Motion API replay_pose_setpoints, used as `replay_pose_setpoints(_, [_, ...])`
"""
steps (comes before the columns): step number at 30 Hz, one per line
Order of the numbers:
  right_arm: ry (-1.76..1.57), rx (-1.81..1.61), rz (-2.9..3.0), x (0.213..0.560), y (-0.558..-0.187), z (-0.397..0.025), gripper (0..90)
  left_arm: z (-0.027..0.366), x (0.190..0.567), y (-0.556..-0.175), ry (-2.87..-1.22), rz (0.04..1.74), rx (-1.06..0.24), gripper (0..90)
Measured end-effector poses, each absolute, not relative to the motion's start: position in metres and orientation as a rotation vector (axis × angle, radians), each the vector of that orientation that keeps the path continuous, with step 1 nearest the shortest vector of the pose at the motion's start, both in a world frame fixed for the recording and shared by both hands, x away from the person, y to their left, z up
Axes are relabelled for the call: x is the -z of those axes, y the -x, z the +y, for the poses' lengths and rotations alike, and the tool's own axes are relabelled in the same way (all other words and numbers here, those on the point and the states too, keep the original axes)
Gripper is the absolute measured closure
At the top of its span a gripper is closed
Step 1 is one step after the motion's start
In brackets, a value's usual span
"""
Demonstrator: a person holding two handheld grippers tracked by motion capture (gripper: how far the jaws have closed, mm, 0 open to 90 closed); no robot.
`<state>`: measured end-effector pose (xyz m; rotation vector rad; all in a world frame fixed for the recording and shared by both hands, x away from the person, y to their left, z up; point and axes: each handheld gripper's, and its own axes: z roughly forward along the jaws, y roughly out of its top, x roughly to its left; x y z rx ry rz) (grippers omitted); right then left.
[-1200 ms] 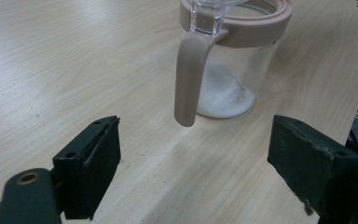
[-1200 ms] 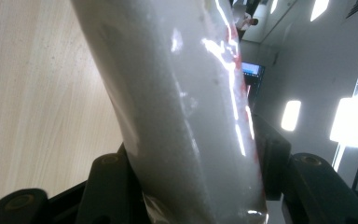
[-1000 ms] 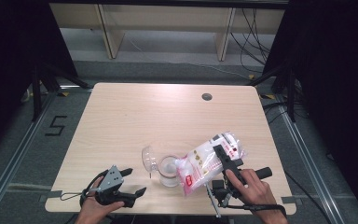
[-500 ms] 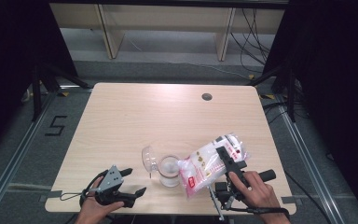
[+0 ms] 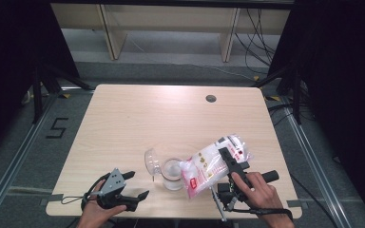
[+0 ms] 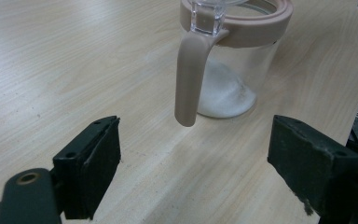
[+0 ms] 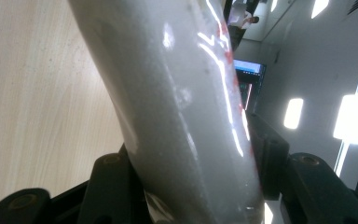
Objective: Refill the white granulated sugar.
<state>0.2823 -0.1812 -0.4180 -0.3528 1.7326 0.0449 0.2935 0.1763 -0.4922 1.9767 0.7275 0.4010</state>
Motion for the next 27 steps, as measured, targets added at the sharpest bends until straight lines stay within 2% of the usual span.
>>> replay_pose_setpoints(27, [0.341, -0.059, 1.733, 0.419, -0.275, -0.181, 54.0, 0.175, 0.493, -0.292, -1.949, 0.752, -0.380, 16.6])
